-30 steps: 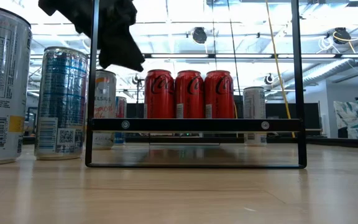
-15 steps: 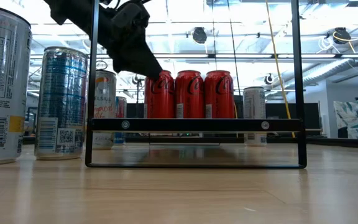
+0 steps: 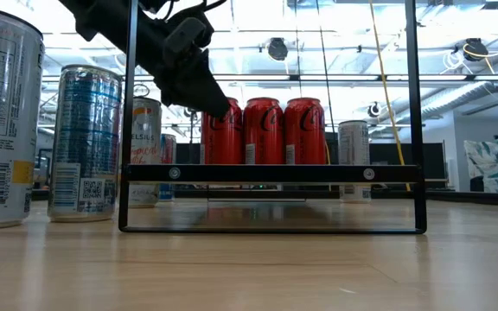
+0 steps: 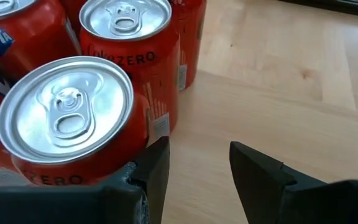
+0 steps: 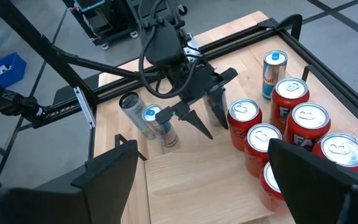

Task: Place canned beverage on shelf
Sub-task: Put the red soda can on the shelf aligned with the other red soda can

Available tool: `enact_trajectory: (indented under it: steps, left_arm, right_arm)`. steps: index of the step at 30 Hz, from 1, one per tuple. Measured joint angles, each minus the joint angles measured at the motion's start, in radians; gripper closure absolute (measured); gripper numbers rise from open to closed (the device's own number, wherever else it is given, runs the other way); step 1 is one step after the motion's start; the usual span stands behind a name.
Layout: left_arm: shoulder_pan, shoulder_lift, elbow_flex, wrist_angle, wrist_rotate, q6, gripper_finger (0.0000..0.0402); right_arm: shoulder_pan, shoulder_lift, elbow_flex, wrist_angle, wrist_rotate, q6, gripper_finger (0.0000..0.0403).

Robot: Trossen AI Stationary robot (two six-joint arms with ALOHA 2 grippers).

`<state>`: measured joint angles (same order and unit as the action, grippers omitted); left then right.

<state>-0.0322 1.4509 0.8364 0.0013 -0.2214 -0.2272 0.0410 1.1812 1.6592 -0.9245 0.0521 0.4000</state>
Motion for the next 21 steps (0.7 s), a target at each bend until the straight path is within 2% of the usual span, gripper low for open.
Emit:
enact_trajectory:
  steps: [13,17,21]
  left_arm:
    - [0.026,0.000,0.000,0.022,-0.032,0.006,0.0234]
    - [0.028,0.000,0.000,0.023,-0.018,0.005,0.0234]
    - [0.011,-0.026,0.000,0.017,0.043,-0.019,0.0234]
  right_arm:
    - [0.000,0.000,0.000,0.000,0.000,-0.003,0.0067]
    - [0.000,0.000,0.000,0.000,0.000,-0.001,0.0067]
    - [0.000,0.000,0.000,0.000,0.000,0.000,0.0067]
